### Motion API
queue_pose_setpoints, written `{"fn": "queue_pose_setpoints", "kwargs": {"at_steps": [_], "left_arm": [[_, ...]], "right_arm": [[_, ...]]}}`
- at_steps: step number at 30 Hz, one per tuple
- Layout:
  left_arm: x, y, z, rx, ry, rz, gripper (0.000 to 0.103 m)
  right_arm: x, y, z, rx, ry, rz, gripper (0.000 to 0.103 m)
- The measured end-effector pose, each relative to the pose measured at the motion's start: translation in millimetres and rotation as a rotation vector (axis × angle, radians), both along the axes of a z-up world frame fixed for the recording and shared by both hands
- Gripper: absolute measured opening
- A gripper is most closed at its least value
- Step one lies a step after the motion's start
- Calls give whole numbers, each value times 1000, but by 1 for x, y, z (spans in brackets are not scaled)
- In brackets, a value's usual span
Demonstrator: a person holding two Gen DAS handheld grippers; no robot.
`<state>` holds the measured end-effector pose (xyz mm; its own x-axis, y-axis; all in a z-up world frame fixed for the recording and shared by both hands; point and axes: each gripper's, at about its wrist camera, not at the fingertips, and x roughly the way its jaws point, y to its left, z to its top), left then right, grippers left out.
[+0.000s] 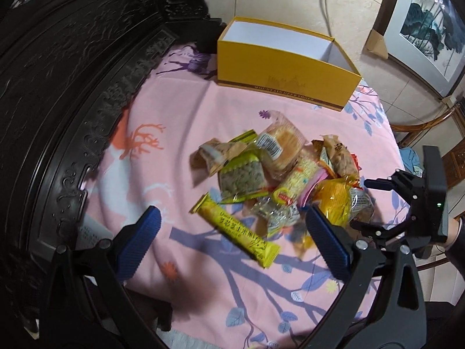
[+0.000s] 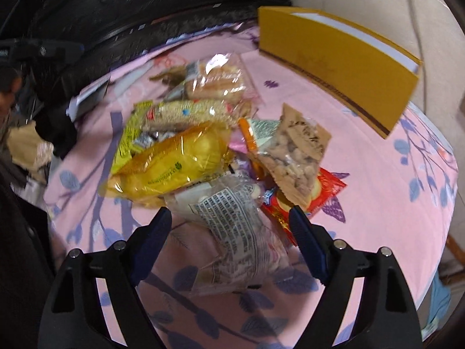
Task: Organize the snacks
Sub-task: 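Grasp the white printed snack packet with the right tool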
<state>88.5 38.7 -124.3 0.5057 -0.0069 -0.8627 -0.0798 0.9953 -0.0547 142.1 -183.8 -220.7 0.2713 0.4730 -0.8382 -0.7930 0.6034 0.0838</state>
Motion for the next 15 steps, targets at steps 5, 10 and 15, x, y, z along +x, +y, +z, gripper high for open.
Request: {"fn": "queue_pose_setpoints", "kwargs": {"at_steps": [5,10,15], "left_arm": [[-7,4,-4,9,17,26,101],[-14,8,-16,12,50,43,101],[-12,-8,-22,16,56,-17,101]], "right_arm": [[1,3,-18,-73,6,24,47],[-5,-10,-11,-16,69,-31,39],[-17,-32,-2,69,132,-159,39]]}}
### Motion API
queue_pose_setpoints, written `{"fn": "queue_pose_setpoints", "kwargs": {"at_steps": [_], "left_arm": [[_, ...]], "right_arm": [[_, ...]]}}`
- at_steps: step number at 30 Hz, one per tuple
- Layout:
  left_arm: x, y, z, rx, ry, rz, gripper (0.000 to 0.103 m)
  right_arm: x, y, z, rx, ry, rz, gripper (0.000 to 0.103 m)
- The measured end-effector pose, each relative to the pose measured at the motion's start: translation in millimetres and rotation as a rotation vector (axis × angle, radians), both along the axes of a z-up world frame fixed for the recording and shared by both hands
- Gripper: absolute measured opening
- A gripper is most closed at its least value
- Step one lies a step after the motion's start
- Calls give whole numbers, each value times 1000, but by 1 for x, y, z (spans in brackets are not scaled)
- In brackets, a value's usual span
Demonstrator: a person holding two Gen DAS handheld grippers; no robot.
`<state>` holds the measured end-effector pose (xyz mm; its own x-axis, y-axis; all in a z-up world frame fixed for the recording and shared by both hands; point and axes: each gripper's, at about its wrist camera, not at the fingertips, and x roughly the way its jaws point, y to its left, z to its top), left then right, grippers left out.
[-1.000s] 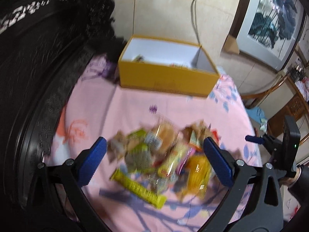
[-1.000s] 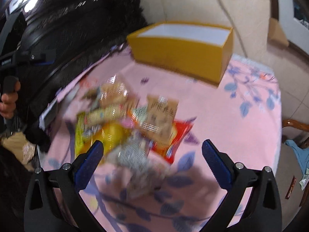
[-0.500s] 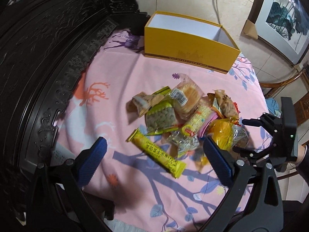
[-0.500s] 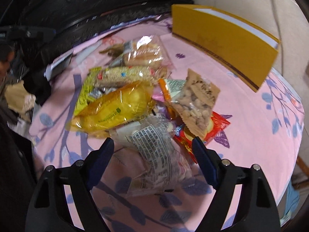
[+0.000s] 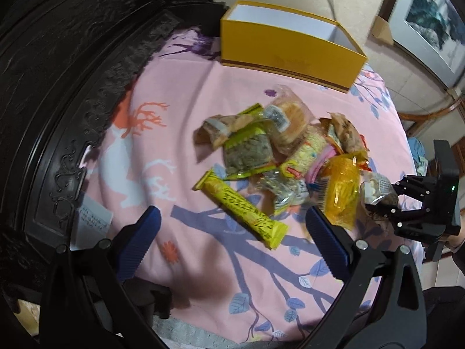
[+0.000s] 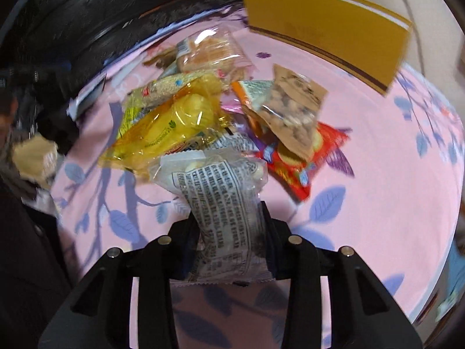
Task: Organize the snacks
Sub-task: 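Grasp the white printed snack packet with the right tool, then grasp the yellow corn packet with the left tool while the right tool holds its packet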
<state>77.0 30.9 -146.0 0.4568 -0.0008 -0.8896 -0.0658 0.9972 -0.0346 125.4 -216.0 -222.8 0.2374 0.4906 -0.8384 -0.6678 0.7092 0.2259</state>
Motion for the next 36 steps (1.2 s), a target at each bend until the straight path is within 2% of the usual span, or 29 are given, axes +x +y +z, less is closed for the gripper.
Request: {"fn": "queue_pose_setpoints", "kwargs": {"at_steps": [4,8,13,17,24,27,29,33,35,36], "left_arm": [[3,-14,-6,18,6,-54,101],[8,-27,-6,-2,0,-98,101],[24,-64,-3,-45,-15,-219,101],[34,-102,-9,-48,-5,-329,101],[47,-144,-33,0,36,-421,97],[54,-149,-49,10,77,-423,84],[58,-150,-58,12,107,-421,69],[62,-154,-75,42,140,-425,61],[62,-155,-79,67,139,-429,45],[63,-154,-81,74,139,-432,44]], "right_arm": [[-8,-16,7,84,41,-117,39],[-13,-23,8,160,78,-203,39],[-21,-27,10,201,92,-260,39],[-24,-32,9,226,97,-306,39],[-30,-53,7,255,95,-382,39],[-33,-63,6,263,96,-416,39],[-34,-69,6,274,100,-436,39],[-37,-76,6,287,98,-464,39],[-37,-78,5,288,99,-473,39],[-37,-78,4,288,100,-475,39]]}}
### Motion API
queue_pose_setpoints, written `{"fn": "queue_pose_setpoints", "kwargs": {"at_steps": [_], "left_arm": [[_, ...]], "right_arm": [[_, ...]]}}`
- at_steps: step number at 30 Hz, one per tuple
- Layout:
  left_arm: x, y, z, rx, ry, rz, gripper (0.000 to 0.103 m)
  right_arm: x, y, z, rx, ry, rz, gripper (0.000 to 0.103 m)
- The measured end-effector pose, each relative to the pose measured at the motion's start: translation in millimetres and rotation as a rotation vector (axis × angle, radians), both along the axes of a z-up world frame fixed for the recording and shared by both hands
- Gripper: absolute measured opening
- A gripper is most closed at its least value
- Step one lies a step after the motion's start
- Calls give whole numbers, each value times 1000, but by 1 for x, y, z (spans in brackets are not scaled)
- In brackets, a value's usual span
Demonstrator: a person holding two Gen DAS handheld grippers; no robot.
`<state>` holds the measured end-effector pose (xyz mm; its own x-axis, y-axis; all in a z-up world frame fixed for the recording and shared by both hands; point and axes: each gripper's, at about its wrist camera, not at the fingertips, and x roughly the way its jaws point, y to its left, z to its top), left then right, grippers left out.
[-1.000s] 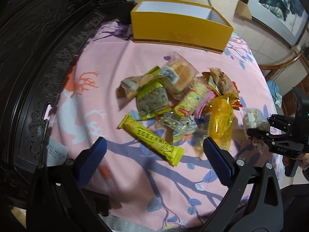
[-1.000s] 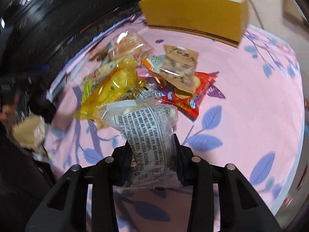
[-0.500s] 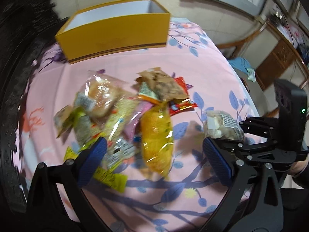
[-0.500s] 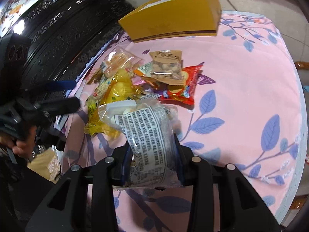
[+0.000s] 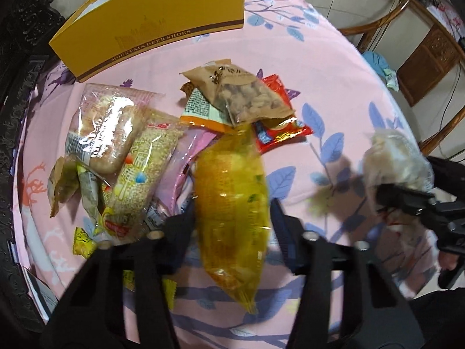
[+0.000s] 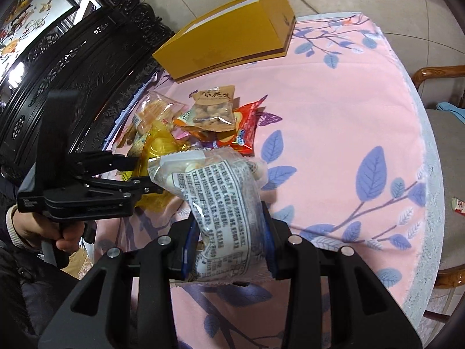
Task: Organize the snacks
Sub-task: 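Grasp the yellow corn packet with the left tool while the right tool holds its packet, then drop the corn and white packets into the yellow box, open both tools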
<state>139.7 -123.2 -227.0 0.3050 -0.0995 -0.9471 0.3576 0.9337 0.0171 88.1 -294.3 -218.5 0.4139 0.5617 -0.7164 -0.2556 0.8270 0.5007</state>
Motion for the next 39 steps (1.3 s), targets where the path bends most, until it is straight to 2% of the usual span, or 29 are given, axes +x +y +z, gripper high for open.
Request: {"fn": "queue_pose_setpoints", "kwargs": {"at_steps": [2,7,18,31,39], "left_arm": [[0,4,2,-14,-2,6,37],[0,18,12,-101,1,47,37],[-15,40,52,-191,-69,87,37],[-19,68,91,-258,-148,152,37],[-7,89,117,-277,-222,185,37]], "right_arm": [[0,0,0,1,1,-3,39],[1,2,3,-1,-7,-1,39],[6,14,15,1,-34,29,39],[17,36,42,10,-79,80,39],[36,50,64,11,-119,105,39]]}}
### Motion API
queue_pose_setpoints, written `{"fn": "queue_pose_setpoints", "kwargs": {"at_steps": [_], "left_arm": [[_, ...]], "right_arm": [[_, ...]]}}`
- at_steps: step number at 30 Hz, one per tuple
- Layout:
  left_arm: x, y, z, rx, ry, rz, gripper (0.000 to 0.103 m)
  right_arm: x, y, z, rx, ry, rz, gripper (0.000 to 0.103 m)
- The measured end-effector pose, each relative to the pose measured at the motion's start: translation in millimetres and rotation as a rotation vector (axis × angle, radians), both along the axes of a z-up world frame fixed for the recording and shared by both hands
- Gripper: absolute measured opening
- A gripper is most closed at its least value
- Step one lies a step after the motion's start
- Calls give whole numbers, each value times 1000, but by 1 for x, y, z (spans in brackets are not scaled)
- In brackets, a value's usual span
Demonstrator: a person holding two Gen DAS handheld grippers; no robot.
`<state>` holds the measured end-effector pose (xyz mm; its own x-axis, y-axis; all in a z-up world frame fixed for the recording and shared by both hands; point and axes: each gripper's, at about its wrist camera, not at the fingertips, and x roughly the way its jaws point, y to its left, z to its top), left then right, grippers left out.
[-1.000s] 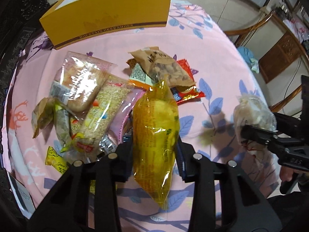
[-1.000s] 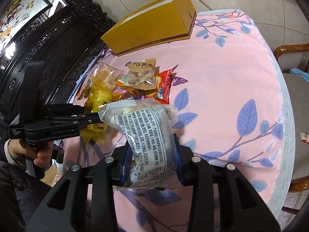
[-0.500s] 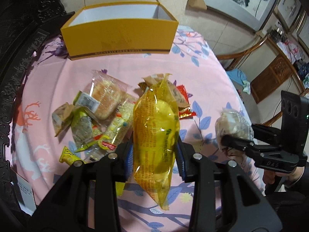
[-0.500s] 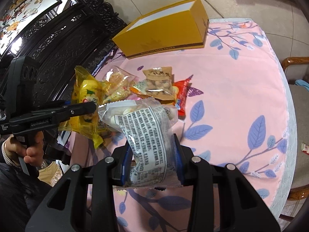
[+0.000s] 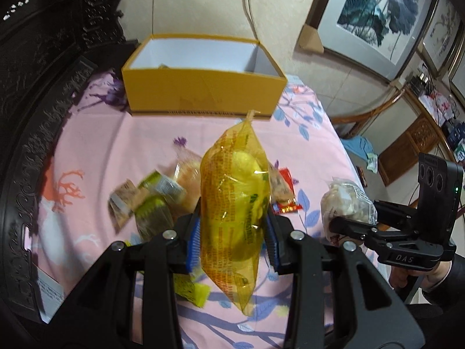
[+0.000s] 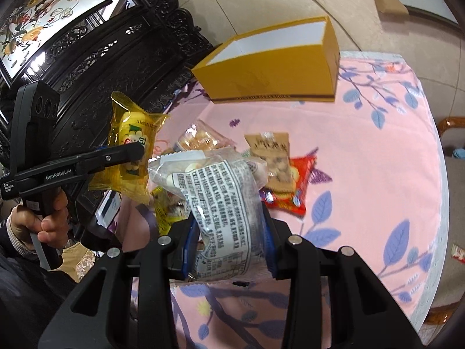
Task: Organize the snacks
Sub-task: 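Drop the corn and white packets into the yellow box, open both tools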
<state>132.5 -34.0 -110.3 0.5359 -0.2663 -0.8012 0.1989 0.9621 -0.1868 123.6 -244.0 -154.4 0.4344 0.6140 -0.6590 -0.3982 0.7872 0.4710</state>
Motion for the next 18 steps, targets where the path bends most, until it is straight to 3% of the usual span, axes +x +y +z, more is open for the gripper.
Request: {"fn": "queue_pose_setpoints", "kwargs": {"at_steps": [11,18], "left_arm": [[57,23,36,-17,-98,27,37],[125,19,82,-21,-226,12,37]], "right_arm": [[56,15,50,37,-100,17,39],[125,21,112,36,-240,15,39]]}}
